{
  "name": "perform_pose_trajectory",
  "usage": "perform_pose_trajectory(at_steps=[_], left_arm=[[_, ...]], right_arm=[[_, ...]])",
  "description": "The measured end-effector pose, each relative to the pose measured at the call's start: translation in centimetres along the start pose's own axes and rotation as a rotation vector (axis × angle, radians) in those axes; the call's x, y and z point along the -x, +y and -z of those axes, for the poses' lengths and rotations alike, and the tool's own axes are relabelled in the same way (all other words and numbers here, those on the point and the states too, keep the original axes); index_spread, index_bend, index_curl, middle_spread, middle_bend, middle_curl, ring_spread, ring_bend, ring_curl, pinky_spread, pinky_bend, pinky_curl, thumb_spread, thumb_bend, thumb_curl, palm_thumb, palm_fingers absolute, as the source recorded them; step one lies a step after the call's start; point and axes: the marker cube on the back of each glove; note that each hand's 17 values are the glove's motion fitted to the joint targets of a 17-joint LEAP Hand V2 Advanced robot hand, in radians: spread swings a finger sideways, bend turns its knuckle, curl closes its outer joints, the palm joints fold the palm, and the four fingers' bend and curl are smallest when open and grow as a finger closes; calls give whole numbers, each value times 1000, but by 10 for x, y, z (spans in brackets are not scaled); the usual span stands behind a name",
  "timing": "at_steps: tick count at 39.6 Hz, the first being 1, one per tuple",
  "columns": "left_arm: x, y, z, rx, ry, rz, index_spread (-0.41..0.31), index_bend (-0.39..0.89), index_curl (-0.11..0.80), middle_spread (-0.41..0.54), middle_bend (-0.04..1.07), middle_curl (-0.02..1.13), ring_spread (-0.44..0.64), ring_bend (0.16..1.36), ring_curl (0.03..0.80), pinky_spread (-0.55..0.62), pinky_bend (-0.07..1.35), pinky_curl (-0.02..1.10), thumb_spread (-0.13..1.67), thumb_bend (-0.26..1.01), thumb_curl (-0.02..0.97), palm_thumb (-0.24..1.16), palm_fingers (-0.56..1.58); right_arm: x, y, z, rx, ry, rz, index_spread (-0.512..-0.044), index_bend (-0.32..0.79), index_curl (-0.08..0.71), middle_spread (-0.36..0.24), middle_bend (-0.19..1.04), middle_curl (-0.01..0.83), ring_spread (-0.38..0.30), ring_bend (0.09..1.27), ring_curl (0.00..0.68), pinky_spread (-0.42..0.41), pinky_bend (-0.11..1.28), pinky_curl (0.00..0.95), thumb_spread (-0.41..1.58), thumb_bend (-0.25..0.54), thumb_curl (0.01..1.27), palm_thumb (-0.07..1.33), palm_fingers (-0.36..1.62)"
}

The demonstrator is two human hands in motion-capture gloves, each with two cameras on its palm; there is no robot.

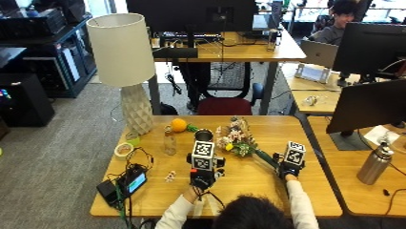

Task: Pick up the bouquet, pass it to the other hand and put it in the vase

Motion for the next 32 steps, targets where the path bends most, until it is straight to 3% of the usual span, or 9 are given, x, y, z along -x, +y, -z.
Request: perform_pose_trajectory(at_steps=[4, 8, 13, 17, 24, 29, 32], left_arm=[[1, -4, -2, -1, 7, 0, -55, 164, 350, 106, 162, 289, 262, 471, 284, 270, 394, 350, 1191, -17, 250, 186, 384], [2, -8, -5, 10, 16, 10, -55, 165, 352, 106, 161, 289, 262, 470, 284, 270, 393, 350, 1191, -17, 251, 186, 385], [0, -14, -8, 38, 31, 3, -55, 168, 354, 106, 160, 289, 262, 468, 285, 270, 391, 351, 1191, -17, 251, 186, 386], [-1, -21, -8, 49, 60, -2, -55, 169, 356, 106, 159, 288, 262, 467, 285, 270, 390, 351, 1192, -16, 251, 187, 387], [-9, -44, 9, 27, 169, -11, -60, 188, 367, 102, 161, 287, 254, 456, 282, 270, 373, 347, 1192, -17, 250, 187, 408], [-18, -66, 26, -61, 258, -26, -64, 191, 375, 96, 166, 289, 244, 447, 282, 260, 352, 343, 1193, -17, 250, 188, 434], [-25, -76, 41, -134, 334, -24, -65, 189, 379, 91, 167, 291, 233, 446, 283, 253, 340, 341, 1199, -14, 250, 196, 458]], right_arm=[[-3, 0, -3, 10, -32, -18, -205, 210, 319, -117, 455, 496, -213, 710, 445, -286, 561, 362, 780, 27, 505, 1049, 1364], [-10, -11, -1, -232, 19, -65, -206, 178, 335, -135, 533, 527, -215, 793, 477, -295, 583, 380, 869, 46, 504, 1093, 1469], [-16, -18, 2, -469, 67, -149, -213, 375, 411, -144, 654, 571, -208, 839, 505, -276, 605, 410, 901, -38, 459, 986, 1583], [-14, -18, 5, -506, 0, -175, -206, 458, 455, -144, 703, 592, -203, 882, 527, -266, 654, 438, 895, -5, 477, 1014, 1538], [46, -9, 47, -614, -555, 168, -199, 504, 508, -144, 758, 614, -198, 951, 553, -253, 724, 479, 808, -18, 526, 1030, 1459], [77, -9, 90, -817, -800, 487, -198, 526, 533, -140, 786, 623, -194, 976, 562, -241, 750, 500, 738, -19, 561, 1036, 1432], [83, -7, 105, -882, -839, 470, -194, 531, 546, -139, 799, 627, -192, 986, 566, -238, 761, 509, 701, -19, 582, 1040, 1419]])
